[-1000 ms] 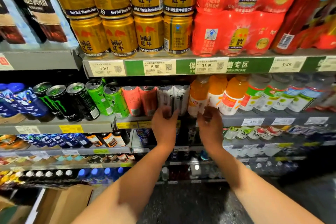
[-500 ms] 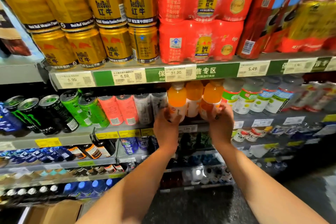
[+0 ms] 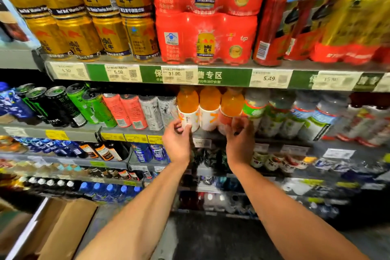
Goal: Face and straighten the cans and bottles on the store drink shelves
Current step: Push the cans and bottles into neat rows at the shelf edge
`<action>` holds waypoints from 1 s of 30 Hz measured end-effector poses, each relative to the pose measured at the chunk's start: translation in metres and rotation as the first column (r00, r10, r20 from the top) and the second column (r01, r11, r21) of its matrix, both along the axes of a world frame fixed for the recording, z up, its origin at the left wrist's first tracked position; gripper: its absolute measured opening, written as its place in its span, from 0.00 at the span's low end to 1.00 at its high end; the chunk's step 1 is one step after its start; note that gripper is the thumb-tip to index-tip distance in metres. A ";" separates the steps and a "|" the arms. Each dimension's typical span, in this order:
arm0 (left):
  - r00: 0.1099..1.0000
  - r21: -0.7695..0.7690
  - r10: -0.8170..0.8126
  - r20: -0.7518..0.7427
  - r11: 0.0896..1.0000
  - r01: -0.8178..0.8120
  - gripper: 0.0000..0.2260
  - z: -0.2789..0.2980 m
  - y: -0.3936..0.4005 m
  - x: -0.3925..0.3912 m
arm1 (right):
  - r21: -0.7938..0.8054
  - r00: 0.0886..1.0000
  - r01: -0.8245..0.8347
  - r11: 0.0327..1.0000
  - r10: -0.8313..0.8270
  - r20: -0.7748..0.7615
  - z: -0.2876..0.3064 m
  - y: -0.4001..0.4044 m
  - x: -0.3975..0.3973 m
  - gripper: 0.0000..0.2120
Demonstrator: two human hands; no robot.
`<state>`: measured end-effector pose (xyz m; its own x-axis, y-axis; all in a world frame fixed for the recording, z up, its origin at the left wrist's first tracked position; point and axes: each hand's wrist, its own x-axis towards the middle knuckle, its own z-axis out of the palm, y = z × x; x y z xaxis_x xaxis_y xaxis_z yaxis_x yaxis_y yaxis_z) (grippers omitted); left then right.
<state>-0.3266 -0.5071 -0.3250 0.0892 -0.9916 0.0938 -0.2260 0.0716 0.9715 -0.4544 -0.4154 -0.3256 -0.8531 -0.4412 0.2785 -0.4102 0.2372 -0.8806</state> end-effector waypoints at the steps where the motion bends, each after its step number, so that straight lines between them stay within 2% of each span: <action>1: 1.000 0.005 -0.001 0.009 1.000 0.000 0.10 0.002 0.002 0.000 | 0.005 1.000 0.004 1.000 -0.004 -0.008 0.000 -0.001 0.000 0.22; 8: 0.998 -0.021 -0.062 0.002 0.998 0.062 0.10 0.011 0.021 -0.003 | 0.010 1.000 -0.026 1.000 0.026 -0.001 0.006 0.010 0.000 0.17; 11: 0.984 -0.074 -0.175 -0.026 0.982 0.173 0.10 0.013 0.038 -0.011 | 0.019 1.000 0.001 1.000 -0.001 0.019 0.005 0.027 -0.002 0.13; 14: 0.956 -0.062 -0.289 -0.049 0.956 0.286 0.07 0.019 0.054 -0.021 | 0.031 0.997 0.053 0.998 -0.054 0.060 0.004 0.044 -0.008 0.16; 16: 0.931 -0.019 -0.365 0.000 0.931 0.365 0.10 0.023 0.061 -0.030 | 0.033 0.993 0.097 0.995 -0.098 0.061 0.003 0.054 -0.015 0.17; 21: 0.868 -0.022 -0.495 0.040 0.868 0.496 0.25 0.017 0.076 -0.054 | -0.011 0.974 0.220 0.975 -0.219 0.052 0.013 0.083 -0.043 0.16; 24: 0.837 0.016 -0.547 0.026 0.837 0.546 0.25 0.017 0.085 -0.073 | -0.049 0.955 0.297 0.954 -0.296 0.032 0.018 0.104 -0.071 0.19; 27: 0.844 -0.007 -0.531 0.080 0.846 0.533 0.25 0.014 0.095 -0.096 | -0.078 0.935 0.345 0.935 -0.350 -0.063 0.020 0.125 -0.106 0.19; 30: 0.874 -0.036 -0.473 0.108 0.877 0.479 0.31 0.008 0.108 -0.121 | -0.045 0.938 0.345 0.937 -0.346 -0.009 0.025 0.137 -0.138 0.22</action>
<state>-0.4477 -0.3986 -0.3168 -0.4041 -0.9042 0.1385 -0.2390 0.2505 0.9382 -0.5928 -0.2787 -0.3003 -0.9459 -0.1076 0.3061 -0.3244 0.3302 -0.8864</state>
